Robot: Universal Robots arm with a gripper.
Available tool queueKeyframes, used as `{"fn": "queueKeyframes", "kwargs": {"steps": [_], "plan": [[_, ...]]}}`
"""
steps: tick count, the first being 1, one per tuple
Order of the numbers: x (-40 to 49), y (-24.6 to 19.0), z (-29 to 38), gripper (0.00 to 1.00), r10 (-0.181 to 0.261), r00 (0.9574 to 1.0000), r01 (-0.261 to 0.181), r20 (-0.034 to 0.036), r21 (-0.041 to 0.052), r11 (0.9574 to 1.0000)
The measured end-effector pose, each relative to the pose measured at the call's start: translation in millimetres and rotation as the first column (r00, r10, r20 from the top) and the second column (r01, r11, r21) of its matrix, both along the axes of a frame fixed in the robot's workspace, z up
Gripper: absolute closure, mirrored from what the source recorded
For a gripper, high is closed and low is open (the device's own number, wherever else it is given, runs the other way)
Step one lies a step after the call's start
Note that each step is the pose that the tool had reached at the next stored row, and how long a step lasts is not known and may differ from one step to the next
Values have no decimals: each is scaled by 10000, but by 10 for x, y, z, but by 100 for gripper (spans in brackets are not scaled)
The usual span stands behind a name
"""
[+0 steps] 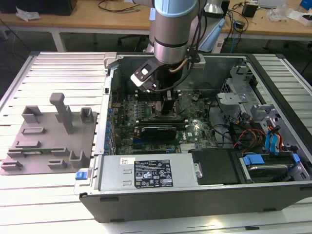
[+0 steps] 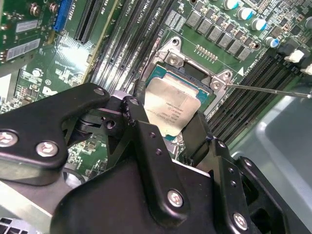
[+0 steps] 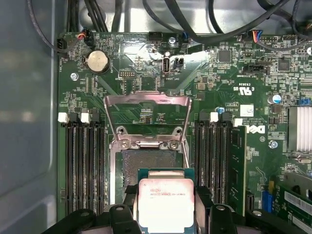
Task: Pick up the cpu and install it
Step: 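Place the cpu into insertion slot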
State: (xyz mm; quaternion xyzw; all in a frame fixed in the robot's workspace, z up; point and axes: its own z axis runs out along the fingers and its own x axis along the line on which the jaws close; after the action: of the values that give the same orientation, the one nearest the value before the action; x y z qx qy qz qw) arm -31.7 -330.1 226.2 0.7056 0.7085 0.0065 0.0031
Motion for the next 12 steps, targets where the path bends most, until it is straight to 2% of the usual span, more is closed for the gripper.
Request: {"fn": "queueKeyframes", "kwargs": {"steps": [3,7,12], "plan": [[4,19,-14,45,2,10000,-2,0,1,10000],[15,72,-35,45,3,10000,-3,0,-2,10000],[36,80,-93,45,2,10000,-2,1,-30,10000]]}}
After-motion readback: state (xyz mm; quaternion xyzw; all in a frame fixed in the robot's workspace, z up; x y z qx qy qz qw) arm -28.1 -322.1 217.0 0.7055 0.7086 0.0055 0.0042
